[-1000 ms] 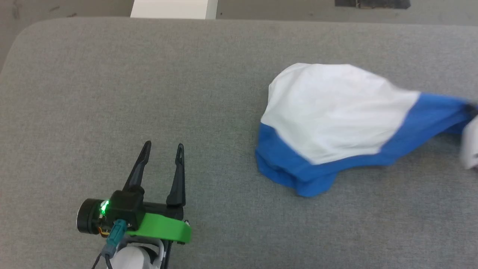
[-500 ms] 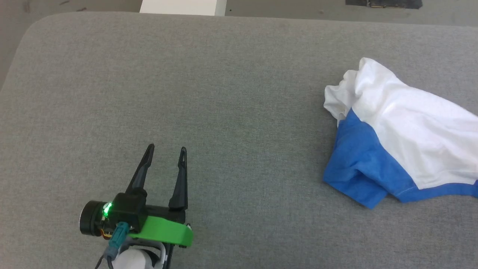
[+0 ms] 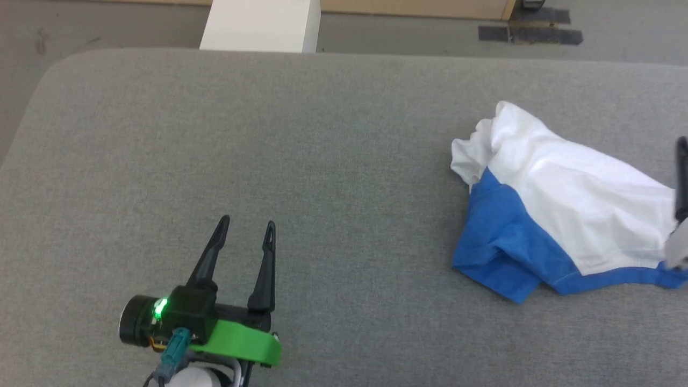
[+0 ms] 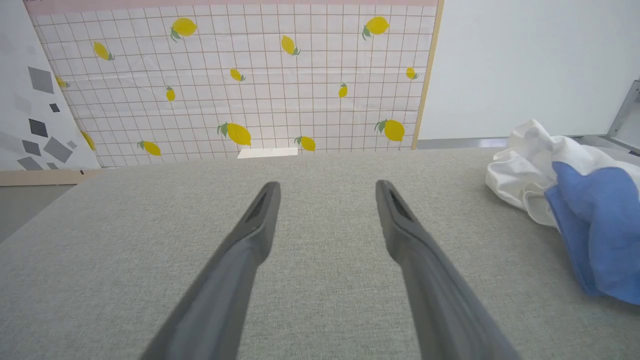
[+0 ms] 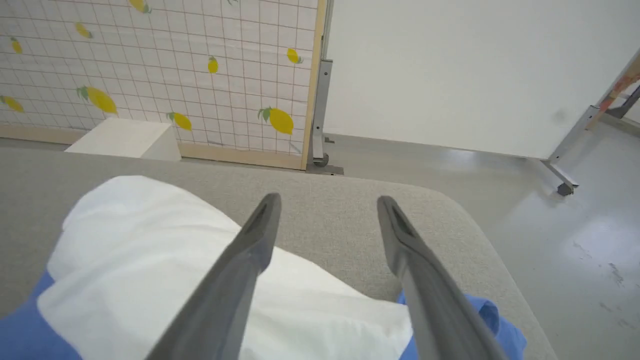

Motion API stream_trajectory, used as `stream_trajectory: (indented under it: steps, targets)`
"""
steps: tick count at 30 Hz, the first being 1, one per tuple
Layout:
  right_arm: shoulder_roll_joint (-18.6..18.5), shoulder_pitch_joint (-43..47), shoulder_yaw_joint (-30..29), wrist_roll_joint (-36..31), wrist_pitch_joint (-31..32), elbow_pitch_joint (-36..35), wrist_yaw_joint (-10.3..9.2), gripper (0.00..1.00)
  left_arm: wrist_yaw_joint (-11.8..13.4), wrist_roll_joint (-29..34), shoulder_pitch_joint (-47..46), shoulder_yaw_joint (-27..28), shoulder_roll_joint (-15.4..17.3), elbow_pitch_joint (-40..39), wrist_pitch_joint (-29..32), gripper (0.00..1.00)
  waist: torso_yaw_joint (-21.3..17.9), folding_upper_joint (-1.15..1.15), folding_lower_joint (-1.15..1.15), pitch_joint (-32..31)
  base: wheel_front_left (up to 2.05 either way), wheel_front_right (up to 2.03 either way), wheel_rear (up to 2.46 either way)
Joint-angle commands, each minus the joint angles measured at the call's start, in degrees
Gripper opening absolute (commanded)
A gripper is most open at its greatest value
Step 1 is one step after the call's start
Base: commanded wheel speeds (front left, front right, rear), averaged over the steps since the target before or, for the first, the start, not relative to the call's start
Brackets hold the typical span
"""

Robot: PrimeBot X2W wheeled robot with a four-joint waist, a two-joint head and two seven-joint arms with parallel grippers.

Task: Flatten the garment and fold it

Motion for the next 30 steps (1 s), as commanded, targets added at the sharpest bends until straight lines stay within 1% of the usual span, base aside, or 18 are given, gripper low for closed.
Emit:
stream_trajectory:
  steps: [1, 3, 5, 7, 9, 13, 14, 16, 18, 19, 21, 23, 25, 27, 30]
  targets:
    - [1.7, 2.5, 0.5, -0.2, -1.8, -1.9, -0.10, 1.00, -0.2, -0.1, 1.0, -0.1, 0.4, -0.3, -0.2, 1.00, -0.6, 0.00, 0.00, -1.6, 0.00, 0.00, 0.00]
    - [5.4, 6.6, 1.2, -0.9, -5.0, -5.8, -0.10, 1.00, -0.1, -0.1, 1.9, -0.3, 0.6, -0.9, -0.2, 1.00, -0.7, 0.00, 0.00, -2.3, 0.00, 0.00, 0.00]
    - [7.8, 10.8, 1.9, -2.0, -8.0, -8.7, -0.10, 1.00, 0.0, -0.3, 2.9, -0.2, 0.6, -1.4, -0.2, 1.00, -0.7, 0.00, 0.00, -2.9, 0.00, 0.00, 0.00]
    - [9.3, 14.9, 1.7, -2.5, -10.7, -10.6, -0.10, 1.00, 0.3, -0.6, 4.0, 0.0, 0.6, -2.0, -0.2, 1.00, -0.9, 0.00, 0.00, -3.2, 0.00, 0.00, 0.00]
    - [9.9, 18.6, 2.1, -2.0, -12.7, -11.6, -0.10, 1.00, 0.5, -0.9, 5.0, 0.3, 0.5, -2.6, -0.2, 1.00, -1.3, 0.00, 0.00, -3.4, 0.00, 0.00, 0.00]
    - [10.0, 22.7, 2.9, 4.1, -15.4, -11.1, -0.10, 1.00, 0.6, -0.9, 5.8, 0.2, 0.9, -3.9, -0.1, 1.00, -2.6, 0.00, 0.00, -3.1, 0.00, 0.00, 0.00]
    - [10.0, 23.0, 3.1, 4.6, -15.9, -11.0, -0.10, 1.00, 0.4, -1.2, 5.5, 0.0, 0.8, -4.3, 0.1, 1.00, -2.9, 0.00, 0.00, -2.9, 0.00, 0.00, 0.00]
    - [10.0, 22.8, 3.0, 5.0, -16.5, -11.1, -0.10, 1.00, -0.9, -2.0, 4.0, -0.9, 0.6, -5.4, 1.1, 1.00, -3.4, 0.00, 0.00, -2.4, 0.00, 0.00, 0.00]
    - [10.0, 21.8, 2.3, 4.7, -16.9, -11.6, -0.10, 1.00, -3.2, -1.4, 1.3, -3.1, 1.4, -5.8, 3.5, 1.00, -3.6, 0.00, 0.00, -1.7, 0.00, 0.00, 0.00]
    - [10.0, 21.1, 2.0, 4.5, -17.0, -11.9, -0.10, 1.00, -4.8, -1.2, -0.7, -4.6, 1.8, -5.6, 5.3, 1.00, -3.7, 0.00, 0.00, -1.3, 0.00, 0.00, 0.00]
    - [10.0, 19.8, 1.4, 4.3, -16.7, -12.9, -0.10, 1.00, -7.3, -1.7, -4.8, -7.3, 1.5, -5.1, 8.5, 1.00, -3.7, 0.00, 0.00, -0.3, 0.00, 0.00, 0.00]
    - [10.0, 18.7, 0.8, 4.3, -16.1, -13.9, -0.10, 1.00, -9.2, -1.9, -9.1, -11.2, 1.9, -3.5, 12.7, 1.00, -3.8, 0.00, 0.00, 0.6, 0.00, 0.00, 0.00]
    - [10.0, 17.8, 0.3, 4.3, -15.5, -15.0, -0.10, 1.00, -10.2, -3.4, -13.1, -16.1, 2.1, -1.4, 17.6, 1.00, -3.9, 0.00, 0.00, 1.7, 0.00, 0.00, 0.00]
    - [10.0, 17.0, 0.1, 4.5, -14.9, -16.1, -0.10, 1.00, -10.5, -5.7, -17.0, -20.7, 2.3, 0.4, 21.2, 1.00, -4.2, 0.00, 0.00, 2.9, 0.00, 0.00, 0.00]
    - [10.0, 16.2, 0.1, 4.8, -14.4, -17.3, -0.10, 1.00, -10.5, -8.9, -22.6, -28.2, 3.7, 2.6, 24.1, 1.00, -5.0, 0.00, 0.00, 4.8, 0.00, 0.00, 0.00]
